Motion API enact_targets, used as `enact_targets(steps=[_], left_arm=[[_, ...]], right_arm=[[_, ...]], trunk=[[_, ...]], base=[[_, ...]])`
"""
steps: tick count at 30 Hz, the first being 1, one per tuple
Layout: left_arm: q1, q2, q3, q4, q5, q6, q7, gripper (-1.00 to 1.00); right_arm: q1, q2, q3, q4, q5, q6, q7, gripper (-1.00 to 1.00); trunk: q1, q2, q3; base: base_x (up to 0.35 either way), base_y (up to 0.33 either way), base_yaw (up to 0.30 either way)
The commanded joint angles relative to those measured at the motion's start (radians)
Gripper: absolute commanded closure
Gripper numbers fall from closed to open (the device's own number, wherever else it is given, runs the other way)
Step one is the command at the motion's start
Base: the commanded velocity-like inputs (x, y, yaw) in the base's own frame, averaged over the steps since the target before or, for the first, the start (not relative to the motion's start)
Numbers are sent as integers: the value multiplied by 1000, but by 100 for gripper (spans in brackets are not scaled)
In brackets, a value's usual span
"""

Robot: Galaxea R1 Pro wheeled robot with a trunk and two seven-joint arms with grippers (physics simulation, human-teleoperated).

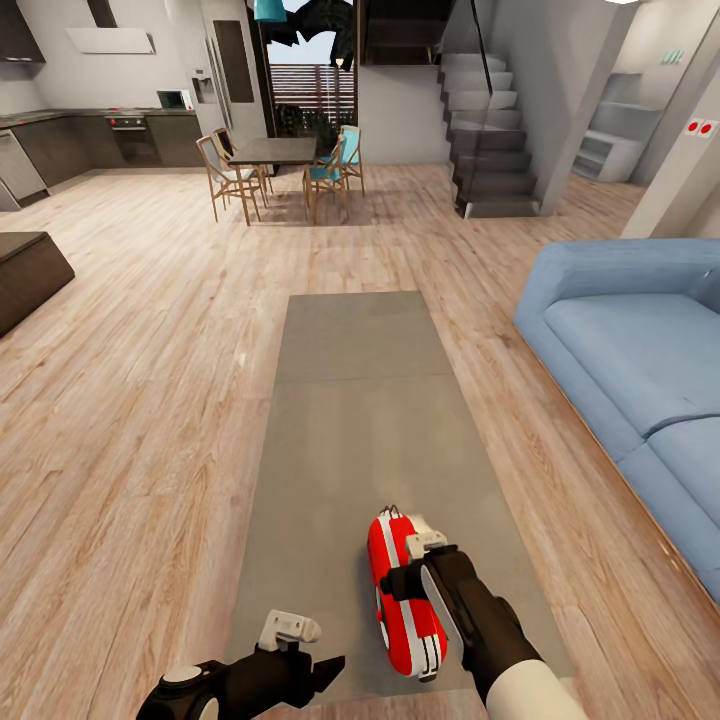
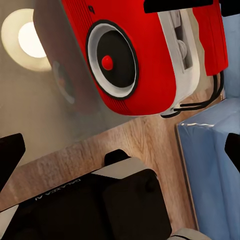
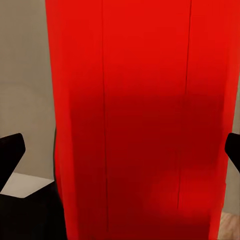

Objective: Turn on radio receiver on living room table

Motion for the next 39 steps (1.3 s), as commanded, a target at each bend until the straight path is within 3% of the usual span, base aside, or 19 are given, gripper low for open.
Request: enact_targets(steps=[1, 28, 29, 39], left_arm=[[0, 0, 0, 0, 0, 0, 0, -100], [0, 1, 0, 0, 1, 0, 0, -100], [0, 1, 0, 0, 1, 0, 0, -100], [0, 1, 0, 0, 1, 0, 0, -100]], right_arm=[[0, 0, 0, 0, 0, 0, 0, -100], [0, 0, 1, -19, 1, 7, -26, -100], [0, 0, 1, -19, 1, 7, -26, 100], [0, 0, 2, -19, 1, 9, -28, 100]], trunk=[[0, 0, 0], [0, 0, 0], [0, 0, 0], [0, 0, 0]], base=[[0, 0, 0], [0, 0, 0], [0, 0, 0], [0, 0, 0]])
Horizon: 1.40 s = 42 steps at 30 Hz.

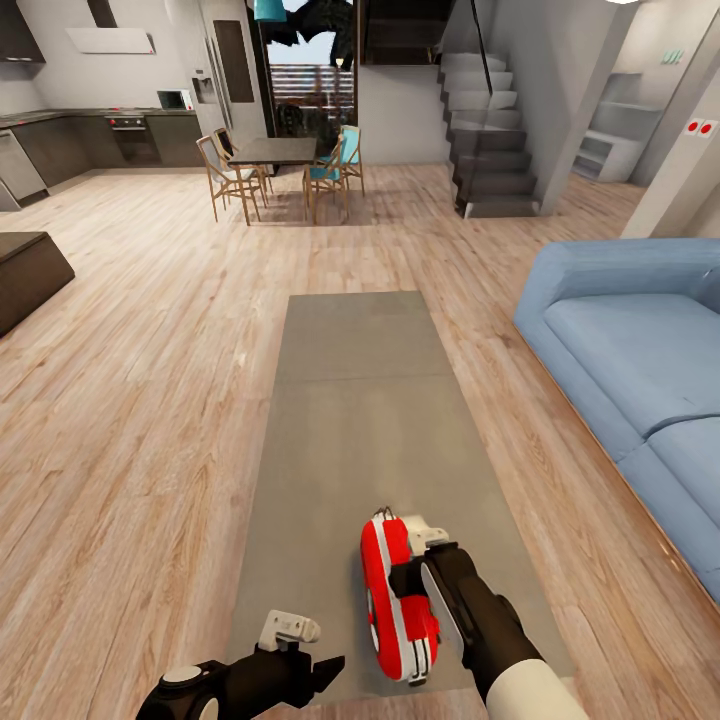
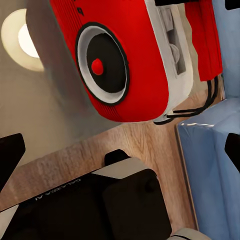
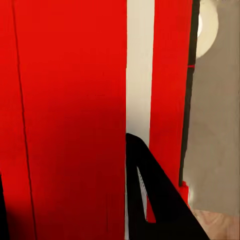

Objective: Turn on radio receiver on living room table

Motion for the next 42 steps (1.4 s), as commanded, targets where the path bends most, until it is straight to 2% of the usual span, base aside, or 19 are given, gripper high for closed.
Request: enact_targets(steps=[1, 7, 16, 17, 38, 42], left_arm=[[0, 0, 0, 0, 0, 0, 0, -100], [0, 0, 0, 0, 0, 0, 0, -100], [0, 1, 0, 0, 1, 0, 0, -100], [0, 1, 0, 0, 2, 0, 0, -100], [0, 0, 0, 0, 2, 0, -1, -100], [0, 1, 0, 0, 2, -1, -36, -100]], right_arm=[[0, 0, 0, 0, 1, 0, -2, 100], [0, 0, 0, 2, -1, -1, -32, 100], [0, 0, 0, -6, 2, -1, -37, 100], [0, -6, 2, -537, 0, 214, -38, 100], [0, -7, 2, -635, 1, 214, -38, 100], [0, -7, 2, -639, 1, 214, -38, 100]], trunk=[[0, 0, 0], [0, 0, 0], [0, 0, 0], [0, 0, 0], [0, 0, 0], [0, 0, 0]], base=[[0, 0, 0], [0, 0, 0], [0, 0, 0], [0, 0, 0], [0, 0, 0], [0, 0, 0]])
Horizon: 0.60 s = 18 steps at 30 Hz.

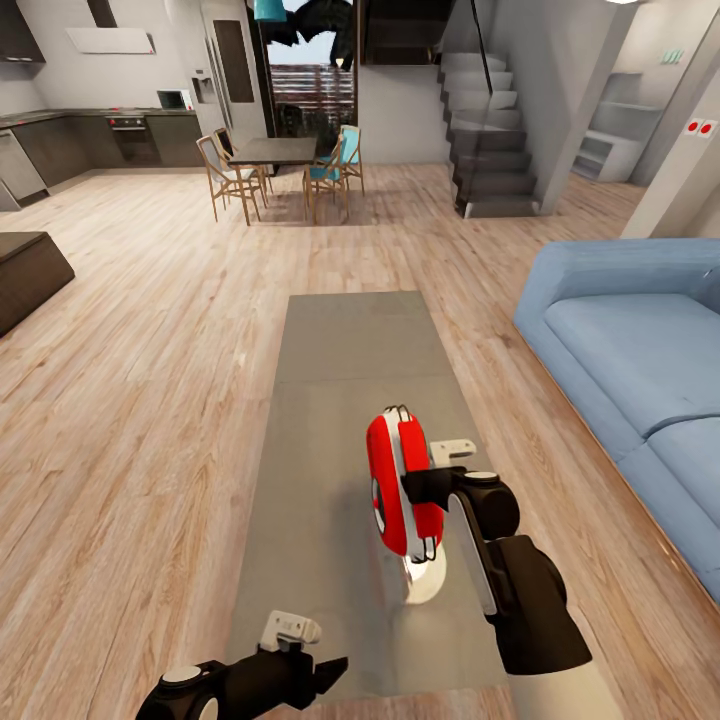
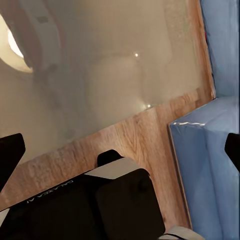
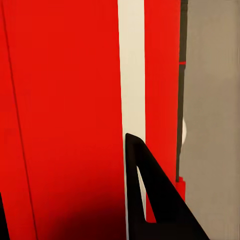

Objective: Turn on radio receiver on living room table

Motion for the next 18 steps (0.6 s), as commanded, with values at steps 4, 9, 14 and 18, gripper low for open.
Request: enact_targets(steps=[4, 9, 14, 18], left_arm=[[0, 1, 2, 0, -1, -3, -58, -100], [0, 2, 5, -1, -2, -13, -102, -100], [-1, 1, 6, -6, 0, -19, -117, -100], [-5, -3, 6, -8, 7, -18, -152, -100]], right_arm=[[0, -10, 1, -1, -5, 0, 0, 100], [0, -46, 6, -2, -9, 0, 4, 100], [0, -87, 54, -3, -16, 0, 19, 100], [0, -190, 148, -5, -25, 0, 154, 100]], trunk=[[0, 0, 0], [0, 0, 0], [0, 0, 0], [0, 0, 0]], base=[[0, 0, 0], [0, 0, 0], [0, 0, 0], [0, 0, 0]])
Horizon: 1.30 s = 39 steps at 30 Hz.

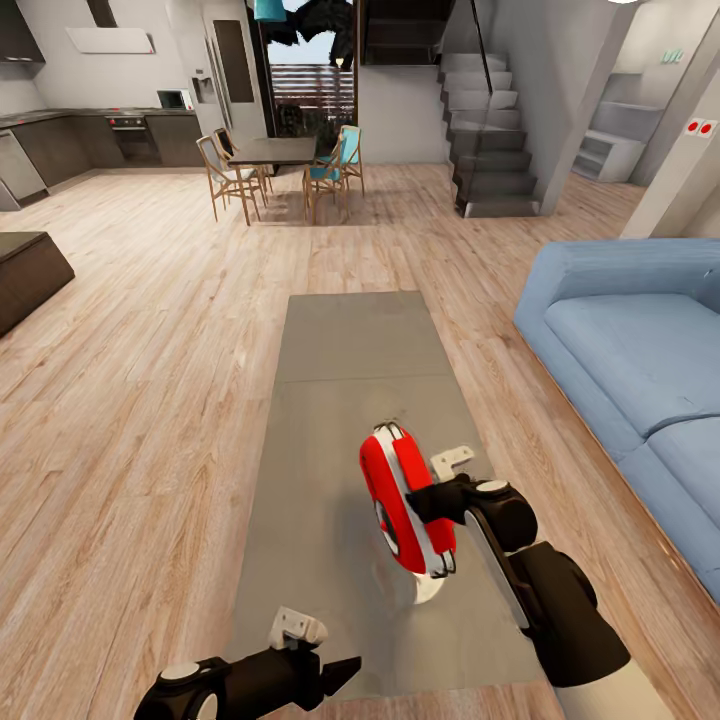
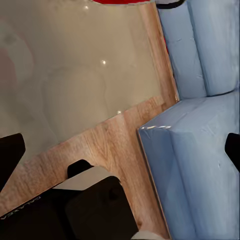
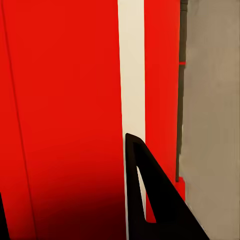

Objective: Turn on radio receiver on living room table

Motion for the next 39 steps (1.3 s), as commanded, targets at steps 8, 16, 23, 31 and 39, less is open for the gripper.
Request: enact_targets(steps=[8, 16, 23, 31, 39], left_arm=[[-50, 0, 5, -1, 19, 2, -131, -100], [-91, 2, 14, -1, 21, 6, -143, -100], [-105, 3, 15, -1, 21, 6, -146, -100], [-119, 5, 16, 0, 21, 8, -148, -100], [-134, 5, 17, 0, 28, 10, -151, -100]], right_arm=[[-1, -149, 29, -7, 13, 0, 271, 100], [-1, -167, 31, -7, 21, 0, 293, 100], [-1, -168, 30, -7, 22, 0, 296, 100], [-1, -168, 30, -7, 22, 0, 297, 100], [-1, -170, 31, -7, 22, 0, 297, 100]], trunk=[[0, 0, 0], [0, 0, 0], [0, 0, 0], [0, 0, 0], [0, 0, 0]], base=[[0, 0, 0], [0, 0, 0], [0, 0, 0], [0, 0, 0], [0, 0, 0]])
